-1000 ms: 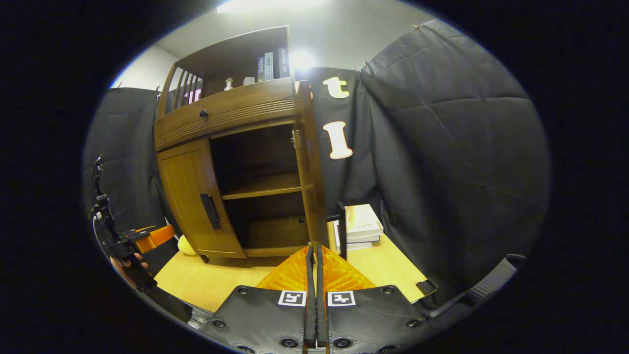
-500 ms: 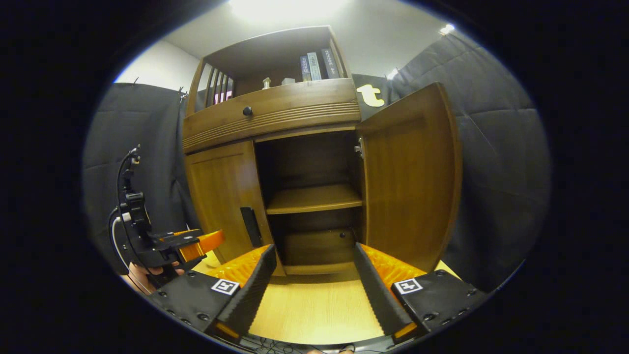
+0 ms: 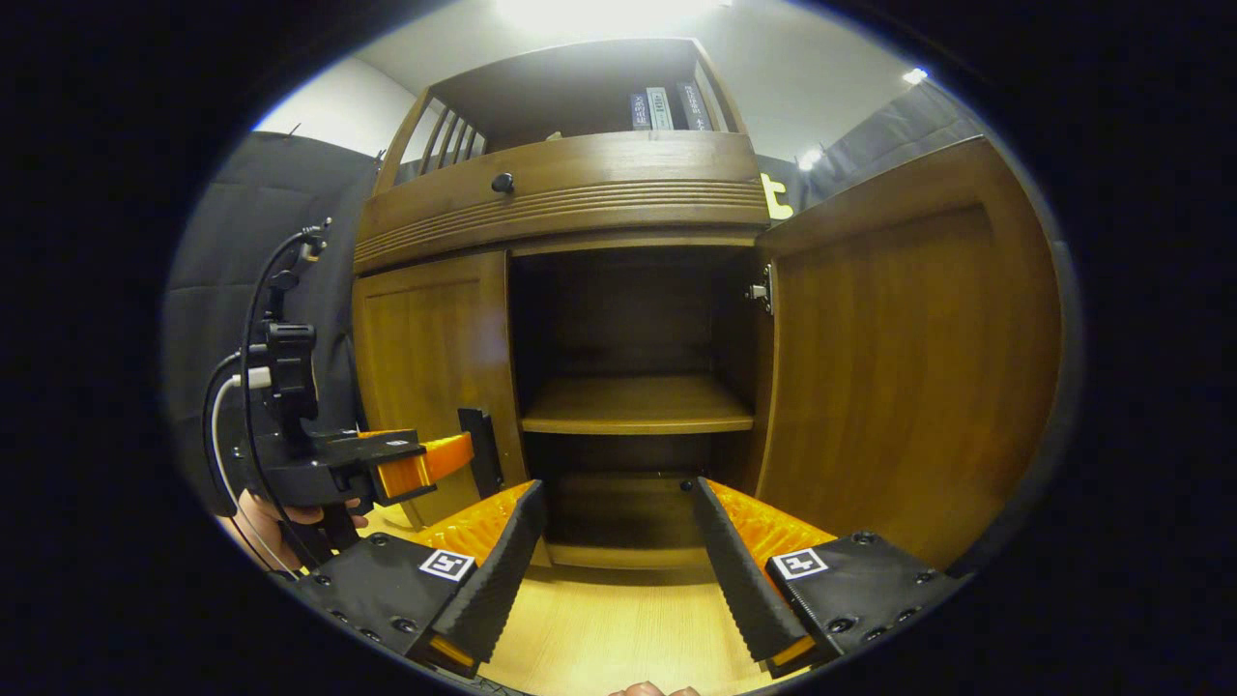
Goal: Open the right door of the double-door shoe cabinet with the right hand, and open the left door with the left hand.
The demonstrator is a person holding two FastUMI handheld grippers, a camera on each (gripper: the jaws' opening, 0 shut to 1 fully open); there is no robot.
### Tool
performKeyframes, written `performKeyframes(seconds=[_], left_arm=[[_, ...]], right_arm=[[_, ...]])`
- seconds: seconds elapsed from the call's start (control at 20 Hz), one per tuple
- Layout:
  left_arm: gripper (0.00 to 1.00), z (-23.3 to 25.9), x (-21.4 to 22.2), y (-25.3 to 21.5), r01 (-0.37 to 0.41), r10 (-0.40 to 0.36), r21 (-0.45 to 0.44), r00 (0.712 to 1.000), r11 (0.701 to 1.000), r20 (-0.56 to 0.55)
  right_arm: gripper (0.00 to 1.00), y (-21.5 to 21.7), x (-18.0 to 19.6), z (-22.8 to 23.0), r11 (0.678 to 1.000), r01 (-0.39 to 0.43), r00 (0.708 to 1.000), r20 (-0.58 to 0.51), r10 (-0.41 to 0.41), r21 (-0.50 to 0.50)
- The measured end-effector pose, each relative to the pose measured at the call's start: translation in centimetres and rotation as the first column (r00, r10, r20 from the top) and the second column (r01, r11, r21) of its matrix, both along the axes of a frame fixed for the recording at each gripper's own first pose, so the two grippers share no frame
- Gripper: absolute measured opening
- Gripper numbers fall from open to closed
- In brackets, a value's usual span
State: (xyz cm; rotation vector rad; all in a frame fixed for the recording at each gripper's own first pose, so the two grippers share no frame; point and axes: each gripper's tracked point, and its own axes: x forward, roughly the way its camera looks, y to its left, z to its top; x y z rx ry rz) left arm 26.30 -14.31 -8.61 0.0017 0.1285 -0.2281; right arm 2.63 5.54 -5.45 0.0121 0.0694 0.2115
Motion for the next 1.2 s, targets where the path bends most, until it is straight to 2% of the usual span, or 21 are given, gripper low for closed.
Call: performKeyframes(seconds=[0.15,0.2,0.3,0.35,0.45,0.5,0.6,0.65,0.75,0.8,0.85,0.95,1.0,1.2], left_arm=[[0.92,-1.0,1.8,-1.5,0.008,-0.007,0.034,1.0,0.999,-0.009],[0.92,-1.4,2.2,-1.9,0.006,-0.005,0.047,1.0,0.999,-0.014],[0.92,-2.0,2.5,-2.3,0.01,-0.009,0.06,1.0,0.998,-0.014],[0.82,-1.8,2.7,-1.9,-0.029,0.029,0.078,1.0,0.997,-0.006],[0.63,-2.0,3.9,-2.9,-0.015,0.015,0.074,1.0,0.997,-0.01],[0.63,-1.6,4.0,-2.2,-0.045,0.045,0.082,0.999,0.996,0.005],[0.39,-1.5,4.4,-1.9,-0.066,0.065,0.048,0.998,0.997,0.02],[0.27,-1.6,4.2,-2.0,-0.065,0.063,0.06,0.998,0.996,0.024],[0.27,-1.7,4.3,-1.5,-0.069,0.066,0.094,0.997,0.993,0.035],[0.22,-1.6,4.4,-1.6,-0.069,0.066,0.093,0.997,0.993,0.033],[0.19,-1.7,4.2,-1.6,-0.07,0.068,0.082,0.997,0.994,0.021],[0.11,-2.2,4.2,-2.0,-0.061,0.061,0.077,0.998,0.995,-0.001],[0.08,-2.1,4.1,-1.9,-0.059,0.059,0.074,0.998,0.996,-0.002],[0.08,-2.1,4.0,-1.8,-0.059,0.059,0.069,0.998,0.996,-0.006]], right_arm=[[0.93,0.0,1.8,-0.1,1.0,-0.015,1.0,0.001,0.015,-0.002],[0.99,0.0,2.2,-0.3,1.0,-0.023,1.0,0.0,0.023,-0.004],[0.99,0.3,3.0,-0.8,0.999,-0.038,0.999,-0.004,0.038,-0.012],[0.96,0.4,3.5,-0.7,0.999,-0.044,0.999,-0.002,0.044,-0.015],[0.93,0.5,4.1,-0.8,0.998,-0.057,0.998,-0.001,0.057,-0.017],[0.93,0.6,4.2,-1.0,0.998,-0.062,0.998,-0.001,0.062,-0.018],[0.96,0.6,4.7,-0.6,0.997,-0.069,0.998,-0.005,0.069,-0.017],[0.96,0.7,4.9,-0.5,0.997,-0.072,0.997,-0.006,0.072,-0.015],[0.96,0.9,5.2,-0.7,0.997,-0.08,0.997,-0.009,0.079,-0.013],[0.93,1.0,5.1,-0.8,0.997,-0.083,0.997,-0.013,0.082,-0.011],[0.96,1.0,5.1,-0.9,0.996,-0.086,0.996,-0.016,0.086,-0.008],[0.96,1.1,5.1,-0.8,0.996,-0.089,0.996,-0.018,0.089,-0.004],[0.93,1.0,5.0,-0.8,0.996,-0.087,0.996,-0.016,0.087,-0.003],[0.93,0.5,4.8,-0.9,0.998,-0.07,0.997,-0.02,0.07,0.007]])
